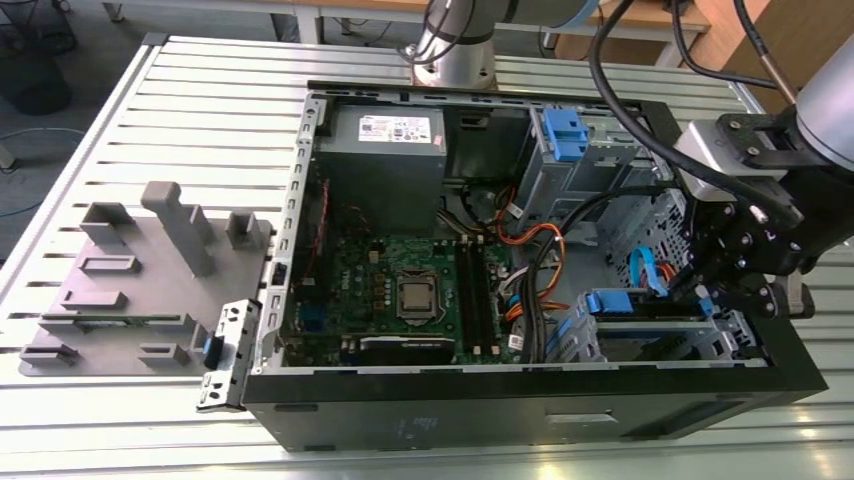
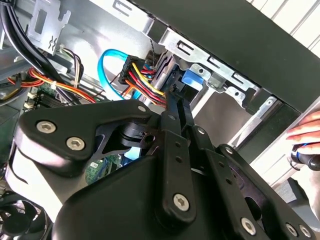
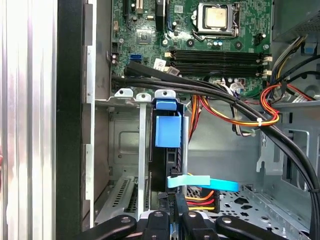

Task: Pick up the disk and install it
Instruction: 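Insert the second disk wire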

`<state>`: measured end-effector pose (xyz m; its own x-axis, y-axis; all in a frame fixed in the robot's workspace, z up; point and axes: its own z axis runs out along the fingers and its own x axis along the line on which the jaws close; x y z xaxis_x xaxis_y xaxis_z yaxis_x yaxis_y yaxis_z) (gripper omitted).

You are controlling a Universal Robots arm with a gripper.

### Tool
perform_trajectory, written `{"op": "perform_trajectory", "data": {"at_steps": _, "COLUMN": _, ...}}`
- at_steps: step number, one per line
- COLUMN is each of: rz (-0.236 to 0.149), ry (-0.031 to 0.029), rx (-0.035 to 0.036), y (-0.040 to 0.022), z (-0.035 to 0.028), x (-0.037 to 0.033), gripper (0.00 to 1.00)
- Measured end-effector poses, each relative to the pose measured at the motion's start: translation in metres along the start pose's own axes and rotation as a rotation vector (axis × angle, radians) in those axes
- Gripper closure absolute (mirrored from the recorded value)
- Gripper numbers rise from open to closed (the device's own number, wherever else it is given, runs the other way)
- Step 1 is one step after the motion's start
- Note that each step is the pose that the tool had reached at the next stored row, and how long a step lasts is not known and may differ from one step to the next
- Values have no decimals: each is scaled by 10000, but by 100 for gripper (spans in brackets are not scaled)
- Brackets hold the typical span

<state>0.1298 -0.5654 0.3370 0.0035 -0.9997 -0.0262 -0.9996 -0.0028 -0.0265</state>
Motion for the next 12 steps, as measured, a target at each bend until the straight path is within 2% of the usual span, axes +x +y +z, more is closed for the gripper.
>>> {"op": "perform_trajectory", "data": {"at_steps": 12, "rz": 2, "ry": -3, "rx": 0, "y": -18, "z": 10, "x": -8, "gripper": 84}}
